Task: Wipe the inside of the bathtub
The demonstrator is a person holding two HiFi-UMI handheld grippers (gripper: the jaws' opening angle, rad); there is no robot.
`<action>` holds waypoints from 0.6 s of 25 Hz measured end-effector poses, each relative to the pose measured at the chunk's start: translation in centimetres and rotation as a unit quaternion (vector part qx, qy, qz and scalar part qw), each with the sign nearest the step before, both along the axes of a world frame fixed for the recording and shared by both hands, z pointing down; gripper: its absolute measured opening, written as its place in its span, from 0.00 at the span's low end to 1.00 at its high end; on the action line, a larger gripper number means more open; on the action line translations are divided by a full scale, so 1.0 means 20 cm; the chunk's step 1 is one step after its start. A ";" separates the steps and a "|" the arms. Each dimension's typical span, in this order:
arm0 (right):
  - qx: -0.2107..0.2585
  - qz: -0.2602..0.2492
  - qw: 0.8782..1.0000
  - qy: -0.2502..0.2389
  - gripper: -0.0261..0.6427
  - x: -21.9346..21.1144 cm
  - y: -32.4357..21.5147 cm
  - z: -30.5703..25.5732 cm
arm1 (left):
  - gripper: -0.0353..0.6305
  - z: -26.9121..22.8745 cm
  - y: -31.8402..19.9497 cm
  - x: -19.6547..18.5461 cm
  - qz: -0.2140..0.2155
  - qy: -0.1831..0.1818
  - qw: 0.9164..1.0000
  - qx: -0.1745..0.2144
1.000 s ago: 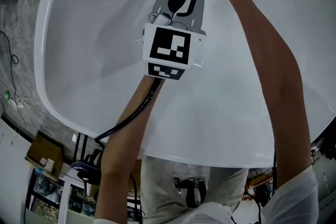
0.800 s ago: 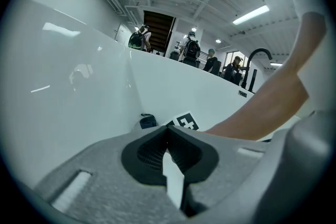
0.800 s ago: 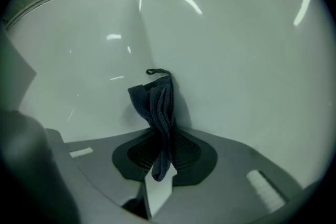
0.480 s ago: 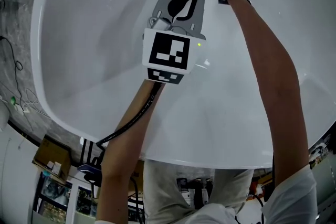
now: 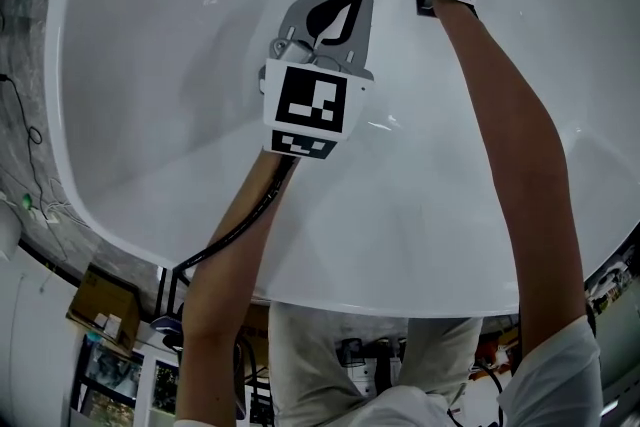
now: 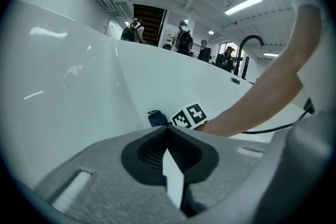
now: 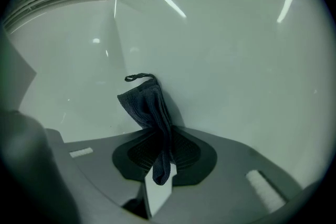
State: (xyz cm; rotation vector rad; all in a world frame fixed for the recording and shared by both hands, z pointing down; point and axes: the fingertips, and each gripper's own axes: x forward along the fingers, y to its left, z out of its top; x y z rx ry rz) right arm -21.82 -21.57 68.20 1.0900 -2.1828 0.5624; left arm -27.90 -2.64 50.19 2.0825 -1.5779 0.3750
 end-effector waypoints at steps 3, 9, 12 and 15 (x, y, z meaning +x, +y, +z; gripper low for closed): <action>-0.004 0.019 1.000 0.003 0.12 0.11 0.00 -0.02 | 0.05 -0.02 -0.04 0.07 0.007 0.003 1.000 0.003; -0.012 0.037 0.999 0.009 0.12 0.31 0.03 -0.03 | 0.05 -0.07 -0.07 0.20 0.003 0.018 1.000 0.013; -0.013 0.045 0.999 0.010 0.12 0.40 0.03 -0.04 | 0.05 -0.08 -0.08 0.30 0.016 0.020 1.000 0.015; -0.019 0.064 0.998 0.009 0.12 0.49 0.04 -0.03 | 0.05 -0.09 -0.08 0.39 0.030 0.022 0.999 0.015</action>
